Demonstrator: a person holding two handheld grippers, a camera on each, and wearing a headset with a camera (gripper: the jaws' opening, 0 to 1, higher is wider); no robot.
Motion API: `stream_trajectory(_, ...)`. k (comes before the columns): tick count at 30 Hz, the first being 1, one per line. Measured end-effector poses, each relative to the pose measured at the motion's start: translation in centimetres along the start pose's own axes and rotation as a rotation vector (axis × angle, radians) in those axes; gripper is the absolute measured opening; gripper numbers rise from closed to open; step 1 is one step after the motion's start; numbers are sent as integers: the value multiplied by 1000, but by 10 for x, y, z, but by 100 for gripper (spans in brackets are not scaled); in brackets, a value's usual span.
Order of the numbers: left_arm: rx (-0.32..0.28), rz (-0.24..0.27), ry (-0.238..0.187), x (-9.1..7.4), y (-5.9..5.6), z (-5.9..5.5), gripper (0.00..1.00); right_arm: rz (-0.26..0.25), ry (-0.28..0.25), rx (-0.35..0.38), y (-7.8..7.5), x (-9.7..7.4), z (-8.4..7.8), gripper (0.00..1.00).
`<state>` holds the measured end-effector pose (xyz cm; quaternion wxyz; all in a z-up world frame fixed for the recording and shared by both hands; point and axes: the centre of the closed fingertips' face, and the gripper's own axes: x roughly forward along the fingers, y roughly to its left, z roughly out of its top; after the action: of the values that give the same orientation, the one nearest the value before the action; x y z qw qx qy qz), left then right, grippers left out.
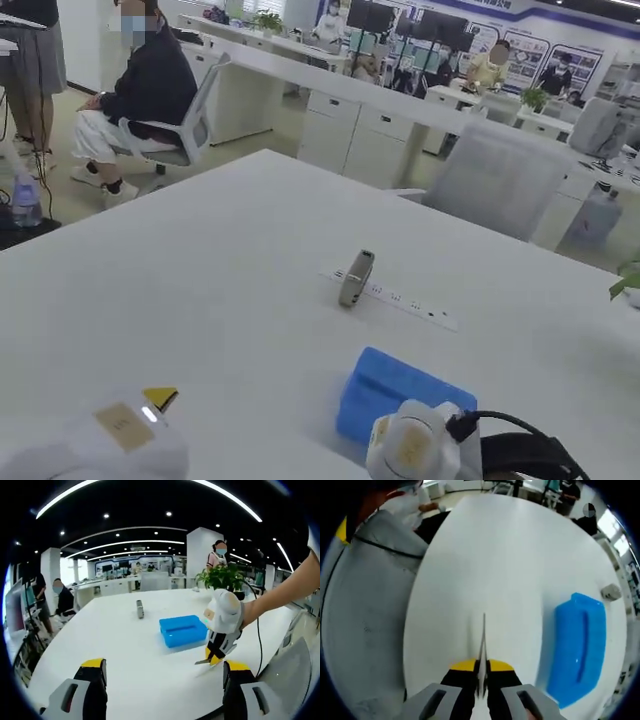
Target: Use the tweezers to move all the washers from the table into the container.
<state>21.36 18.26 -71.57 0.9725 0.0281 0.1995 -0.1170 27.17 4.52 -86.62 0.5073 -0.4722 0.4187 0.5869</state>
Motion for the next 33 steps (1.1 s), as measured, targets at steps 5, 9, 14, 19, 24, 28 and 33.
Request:
stream_trajectory(5,-35,4,22,-1,3,-6,99,-8,36,-15,0,6,-5,3)
stream_trajectory(9,-40,10,22,-2,4,-6,99,-9,26,-2,1,4,-4,4)
stream_trajectory(14,-24,3,46,0,2,-11,99,-24,-41,22,4,4,-1,5)
stream_trajectory(19,-28,-1,39,-1,3,-6,99,-66,-82,86,2,-7,-3,12)
stream_trajectory(24,-25,-9,41,-2,5,-3,99,-176,-300,270,2,-56,6,27)
stream_trajectory(28,-20,-7,44,-3,7,1,99,-236,-414,405,12,-84,2,40)
stream_trajectory(33,-10,-23,41,-2,6,8,99,-341,-565,587,21,-117,-9,54)
